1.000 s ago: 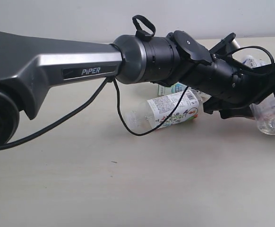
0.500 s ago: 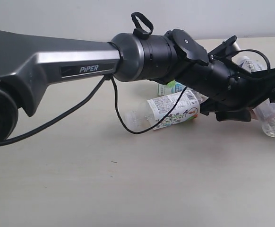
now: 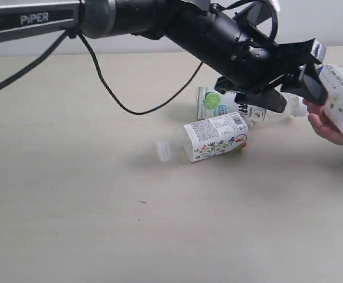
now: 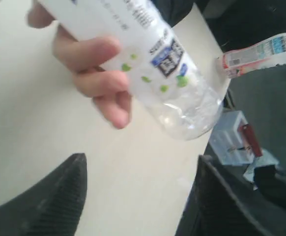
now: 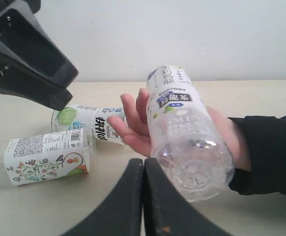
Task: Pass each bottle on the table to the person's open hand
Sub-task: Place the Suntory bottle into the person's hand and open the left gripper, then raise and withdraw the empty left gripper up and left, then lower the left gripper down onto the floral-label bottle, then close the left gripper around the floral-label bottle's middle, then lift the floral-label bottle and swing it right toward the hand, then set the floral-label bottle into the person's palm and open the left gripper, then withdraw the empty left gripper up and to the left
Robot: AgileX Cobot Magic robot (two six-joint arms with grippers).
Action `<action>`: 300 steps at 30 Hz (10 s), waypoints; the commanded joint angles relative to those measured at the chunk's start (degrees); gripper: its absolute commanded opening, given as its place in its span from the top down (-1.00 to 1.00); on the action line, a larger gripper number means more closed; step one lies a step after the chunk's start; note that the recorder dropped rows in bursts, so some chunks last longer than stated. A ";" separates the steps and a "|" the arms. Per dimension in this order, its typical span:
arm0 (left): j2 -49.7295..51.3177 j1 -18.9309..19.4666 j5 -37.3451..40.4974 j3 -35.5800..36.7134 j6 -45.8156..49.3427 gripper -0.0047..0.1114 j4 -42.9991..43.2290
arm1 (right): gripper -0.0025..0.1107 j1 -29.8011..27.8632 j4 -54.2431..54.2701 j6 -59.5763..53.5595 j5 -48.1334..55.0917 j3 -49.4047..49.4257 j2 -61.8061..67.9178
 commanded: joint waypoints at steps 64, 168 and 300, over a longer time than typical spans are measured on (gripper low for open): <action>-36.83 12.05 -12.81 35.02 31.55 0.92 16.75 | 0.96 0.12 -0.11 0.02 -0.47 0.27 -0.35; 9.53 -2.22 11.57 -9.37 4.87 -0.52 59.02 | 0.96 0.12 -0.11 0.02 -0.47 0.27 -0.35; 2.12 -4.94 4.92 -9.37 -26.02 -0.41 12.20 | 0.96 0.12 -0.11 0.02 -0.47 0.27 -0.35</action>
